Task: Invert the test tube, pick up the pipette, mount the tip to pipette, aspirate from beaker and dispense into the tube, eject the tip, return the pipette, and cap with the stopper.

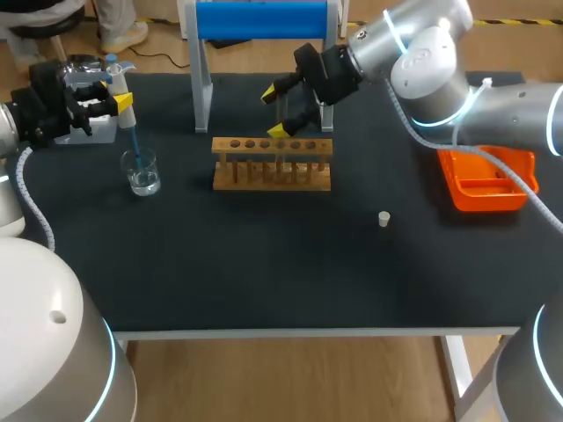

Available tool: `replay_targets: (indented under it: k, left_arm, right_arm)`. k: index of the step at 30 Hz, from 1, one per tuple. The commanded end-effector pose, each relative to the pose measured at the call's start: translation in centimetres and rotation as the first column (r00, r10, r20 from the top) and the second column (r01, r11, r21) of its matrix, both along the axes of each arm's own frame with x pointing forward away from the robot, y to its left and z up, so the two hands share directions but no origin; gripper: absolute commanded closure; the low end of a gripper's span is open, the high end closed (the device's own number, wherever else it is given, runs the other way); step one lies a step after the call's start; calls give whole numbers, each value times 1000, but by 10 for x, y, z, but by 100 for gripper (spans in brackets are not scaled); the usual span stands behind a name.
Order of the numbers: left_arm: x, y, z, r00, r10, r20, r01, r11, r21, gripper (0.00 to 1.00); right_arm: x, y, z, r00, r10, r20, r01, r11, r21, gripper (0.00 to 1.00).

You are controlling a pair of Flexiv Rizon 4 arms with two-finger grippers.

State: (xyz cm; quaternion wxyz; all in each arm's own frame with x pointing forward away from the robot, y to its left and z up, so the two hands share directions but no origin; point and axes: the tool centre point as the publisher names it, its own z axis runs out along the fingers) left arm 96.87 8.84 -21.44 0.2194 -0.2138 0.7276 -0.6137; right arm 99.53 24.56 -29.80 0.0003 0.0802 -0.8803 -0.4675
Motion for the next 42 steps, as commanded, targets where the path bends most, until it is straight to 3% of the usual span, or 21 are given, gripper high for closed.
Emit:
replay_targets:
  k: [1, 25, 42]
  left_arm:
    - [-2, 0, 5, 1000, 4, 0, -4, 1000, 7, 100]
    - [-15, -13, 57, 998, 23, 57, -28, 995, 92, 100]
    - [-16, -33, 91, 998, 10, 60, -19, 988, 150, 100]
  right_arm:
    - [-1, -1, 1, 1000, 0, 0, 0, 1000, -2, 0]
    - [-1, -1, 1, 1000, 0, 0, 0, 1000, -2, 0]
    - [-1, -1, 1, 1000, 0, 0, 0, 1000, -2, 0]
